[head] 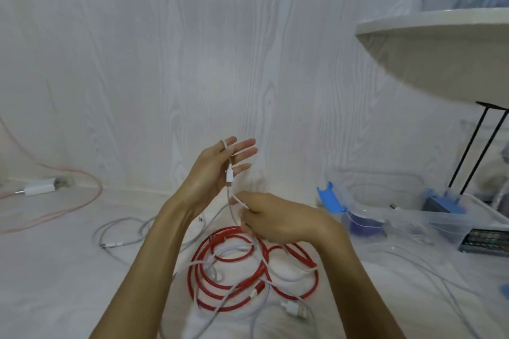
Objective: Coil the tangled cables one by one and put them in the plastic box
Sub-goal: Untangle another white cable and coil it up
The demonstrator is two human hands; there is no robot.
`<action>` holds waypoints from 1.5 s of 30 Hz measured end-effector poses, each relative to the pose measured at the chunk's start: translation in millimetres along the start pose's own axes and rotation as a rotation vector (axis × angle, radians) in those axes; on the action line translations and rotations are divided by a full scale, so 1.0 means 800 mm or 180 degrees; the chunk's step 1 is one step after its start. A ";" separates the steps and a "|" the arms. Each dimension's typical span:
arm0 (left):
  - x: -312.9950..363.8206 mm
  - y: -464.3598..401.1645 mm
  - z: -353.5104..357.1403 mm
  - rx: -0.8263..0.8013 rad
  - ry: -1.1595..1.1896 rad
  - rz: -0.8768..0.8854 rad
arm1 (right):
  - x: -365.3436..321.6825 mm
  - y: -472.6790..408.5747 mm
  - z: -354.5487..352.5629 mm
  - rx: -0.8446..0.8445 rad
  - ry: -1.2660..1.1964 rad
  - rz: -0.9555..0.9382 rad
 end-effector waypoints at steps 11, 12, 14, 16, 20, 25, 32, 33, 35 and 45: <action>-0.026 0.017 0.021 -0.1621 -0.2671 -0.0488 | 0.033 0.058 -0.050 -0.0230 -0.0572 -0.0026; -0.027 0.022 0.023 -0.1845 -0.2655 -0.0681 | 0.041 0.063 -0.059 0.0044 -0.0510 -0.0039; -0.026 0.025 0.029 -0.2101 -0.2442 -0.0804 | 0.060 0.070 -0.076 0.0808 -0.0455 0.0010; -0.021 0.022 0.036 -0.2114 -0.2015 -0.0697 | 0.078 0.075 -0.093 0.1665 -0.0524 0.0040; -0.011 0.025 0.050 -0.2281 -0.1073 -0.0809 | 0.079 0.081 -0.108 0.2692 -0.0859 -0.0316; 0.002 0.036 0.067 -0.2531 -0.0371 -0.0866 | 0.060 0.081 -0.111 0.3164 -0.0978 -0.0702; 0.036 0.041 0.081 -0.2508 0.0967 -0.0300 | 0.049 0.034 -0.079 0.3153 -0.1137 -0.0341; 0.039 0.040 0.083 -0.2407 0.1390 -0.0327 | 0.047 0.022 -0.069 0.3137 -0.1006 -0.0184; 0.041 0.035 0.087 -0.2024 0.2021 -0.0334 | 0.045 0.001 -0.048 0.2991 -0.0636 0.0082; 0.019 0.001 0.037 -0.0106 0.0033 0.0606 | 0.008 -0.004 0.001 0.0489 0.0099 0.0270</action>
Point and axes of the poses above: each hand's wrist, its own y-axis away from the middle knuckle, its own z-axis out of the palm, x = y × z, the point moved 4 cm from there along -y, towards the middle knuckle, and after that the axes turned 4 degrees about -y, right-handed, at the moved point
